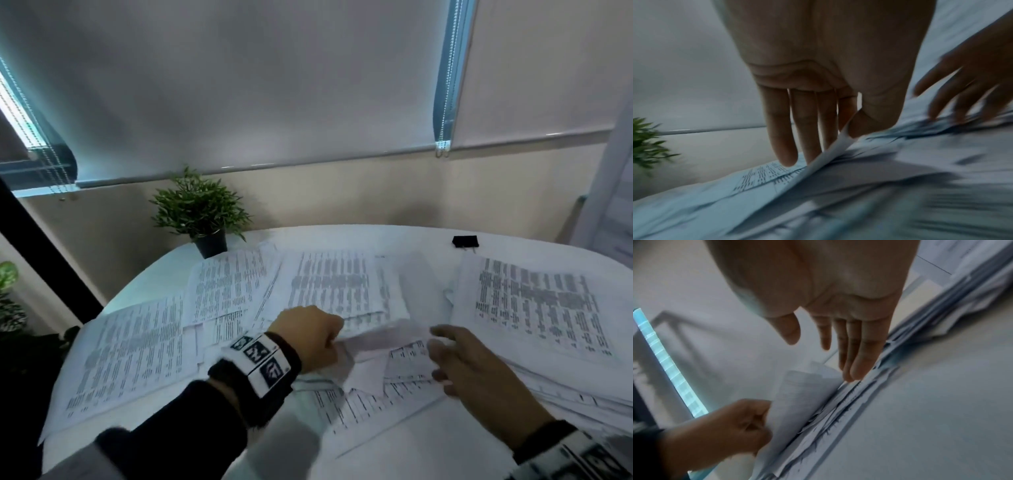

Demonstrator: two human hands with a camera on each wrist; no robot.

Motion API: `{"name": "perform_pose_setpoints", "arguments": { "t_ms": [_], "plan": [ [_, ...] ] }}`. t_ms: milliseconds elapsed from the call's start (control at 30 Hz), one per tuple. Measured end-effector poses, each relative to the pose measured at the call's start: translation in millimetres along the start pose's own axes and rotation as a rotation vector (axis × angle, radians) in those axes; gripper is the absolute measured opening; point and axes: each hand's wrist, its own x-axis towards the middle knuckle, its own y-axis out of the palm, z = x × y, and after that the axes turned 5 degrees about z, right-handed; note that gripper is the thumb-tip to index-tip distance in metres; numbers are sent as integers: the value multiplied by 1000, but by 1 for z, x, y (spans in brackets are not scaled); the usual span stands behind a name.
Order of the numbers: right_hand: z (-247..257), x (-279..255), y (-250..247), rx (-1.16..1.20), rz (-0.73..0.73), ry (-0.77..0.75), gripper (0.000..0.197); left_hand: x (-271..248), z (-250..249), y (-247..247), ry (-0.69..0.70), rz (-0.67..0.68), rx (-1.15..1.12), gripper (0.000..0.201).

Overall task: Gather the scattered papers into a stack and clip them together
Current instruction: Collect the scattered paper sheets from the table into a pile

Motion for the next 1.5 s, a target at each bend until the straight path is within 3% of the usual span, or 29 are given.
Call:
{"name": "perform_pose_setpoints", "arguments": {
  "t_ms": [100, 200, 400, 500, 600, 700, 833, 900, 967, 1033, 1100, 1233, 1333, 1433, 1500],
  "plan": [
    [-1, 5, -4, 248, -46, 160, 41, -41, -23, 19, 158, 42, -61, 18],
    [-2, 4, 2, 181, -57, 215, 56, -64, -36, 30, 276, 29, -125, 18],
    [-3, -3, 4, 58, 17, 94, 37, -80, -27, 24, 393, 58, -261, 20],
    [2, -9, -6, 67, 37, 60, 40, -68, 4, 6, 207, 8, -387, 29],
    [1, -20, -14, 8, 83, 72, 45, -34, 54, -2, -184, -127, -379, 29],
    [-5, -26, -16, -73, 198, 111, 41, -3, 93, 11, -531, 34, -291, 58],
    [-7, -27, -14, -169, 196, 58, 17, 17, 104, 29, -699, 193, -345, 93],
    [-8, -27, -14, -178, 124, 2, 19, 18, 103, 34, -733, 217, -345, 99],
    [-9, -27, -14, -221, 68, -23, 30, 19, 102, 40, -749, 193, -359, 91],
    [-9, -27, -15, -260, 57, -14, 40, 19, 98, 42, -729, 153, -405, 74],
    [-10, -26, -17, -243, 40, 24, 47, 22, 96, 38, -698, 50, -587, 57],
    [-15, -24, -20, -225, 25, 44, 52, 6, 99, 7, -681, -498, -1060, 39],
    [-14, -25, -16, -224, 52, 33, 52, -17, 101, -23, -518, -790, -1443, 29],
    [-15, -23, -13, -143, 67, 54, 43, -32, 85, -41, -328, -824, -1782, 19],
    [-11, -22, -9, 47, -6, 96, 13, -41, 57, -36, -311, -674, -1835, 18]
  ]
}}
